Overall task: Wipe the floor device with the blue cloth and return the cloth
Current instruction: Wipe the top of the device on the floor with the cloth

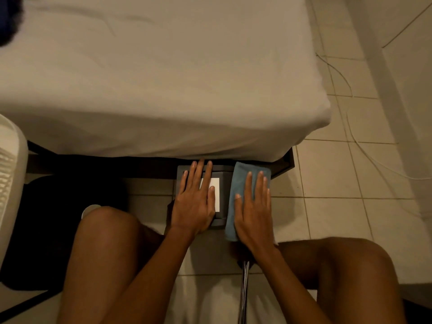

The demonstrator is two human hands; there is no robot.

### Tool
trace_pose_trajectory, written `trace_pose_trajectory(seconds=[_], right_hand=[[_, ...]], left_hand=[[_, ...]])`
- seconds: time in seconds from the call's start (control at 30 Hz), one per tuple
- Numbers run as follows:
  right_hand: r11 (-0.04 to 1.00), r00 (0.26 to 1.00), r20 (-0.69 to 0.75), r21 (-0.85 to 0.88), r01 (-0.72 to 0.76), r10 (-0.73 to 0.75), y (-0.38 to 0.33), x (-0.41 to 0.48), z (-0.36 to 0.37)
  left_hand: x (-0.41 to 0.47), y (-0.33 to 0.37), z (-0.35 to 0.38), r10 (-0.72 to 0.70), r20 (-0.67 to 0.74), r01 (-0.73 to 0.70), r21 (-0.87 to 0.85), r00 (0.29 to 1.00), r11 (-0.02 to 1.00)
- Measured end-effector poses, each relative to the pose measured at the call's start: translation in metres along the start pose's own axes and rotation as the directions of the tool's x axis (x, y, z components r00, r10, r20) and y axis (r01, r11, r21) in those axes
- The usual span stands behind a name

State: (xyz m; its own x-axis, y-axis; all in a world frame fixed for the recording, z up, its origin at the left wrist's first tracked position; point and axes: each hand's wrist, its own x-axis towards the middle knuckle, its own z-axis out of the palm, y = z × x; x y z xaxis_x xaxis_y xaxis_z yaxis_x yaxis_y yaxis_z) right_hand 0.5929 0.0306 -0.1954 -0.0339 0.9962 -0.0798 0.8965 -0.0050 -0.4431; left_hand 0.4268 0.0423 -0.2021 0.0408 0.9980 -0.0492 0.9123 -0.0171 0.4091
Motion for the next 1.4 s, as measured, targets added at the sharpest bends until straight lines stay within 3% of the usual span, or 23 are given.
trace_pose_trajectory(seconds=[0.73, 0.87, 1.03, 1.27, 1.4], right_hand=[[1.0, 0.997, -0.075, -0.025, 0.003, -0.005, 0.002, 0.013, 0.007], [0.993, 0.998, -0.035, -0.104, 0.057, -0.061, -0.001, -0.013, 0.009], [0.99, 0.998, 0.016, -0.122, 0.065, -0.064, -0.004, 0.032, 0.001], [0.989, 0.986, 0.103, -0.054, 0.137, -0.131, 0.004, -0.001, -0.001], [0.995, 0.997, 0.051, -0.078, 0.056, -0.052, -0.004, 0.032, 0.0]], left_hand=[[0.001, 0.001, 0.001, -0.002, -0.012, 0.002, 0.04, 1.0, 0.999], [0.0, 0.001, 0.0, -0.004, -0.023, 0.005, 0.042, 1.0, 0.999], [0.0, 0.001, -0.001, 0.01, -0.04, -0.008, 0.049, 0.999, 0.999], [-0.001, 0.002, -0.002, 0.018, -0.036, -0.018, 0.02, 0.999, 1.0], [0.0, 0.002, 0.0, 0.012, -0.039, -0.011, 0.026, 0.999, 1.0]])
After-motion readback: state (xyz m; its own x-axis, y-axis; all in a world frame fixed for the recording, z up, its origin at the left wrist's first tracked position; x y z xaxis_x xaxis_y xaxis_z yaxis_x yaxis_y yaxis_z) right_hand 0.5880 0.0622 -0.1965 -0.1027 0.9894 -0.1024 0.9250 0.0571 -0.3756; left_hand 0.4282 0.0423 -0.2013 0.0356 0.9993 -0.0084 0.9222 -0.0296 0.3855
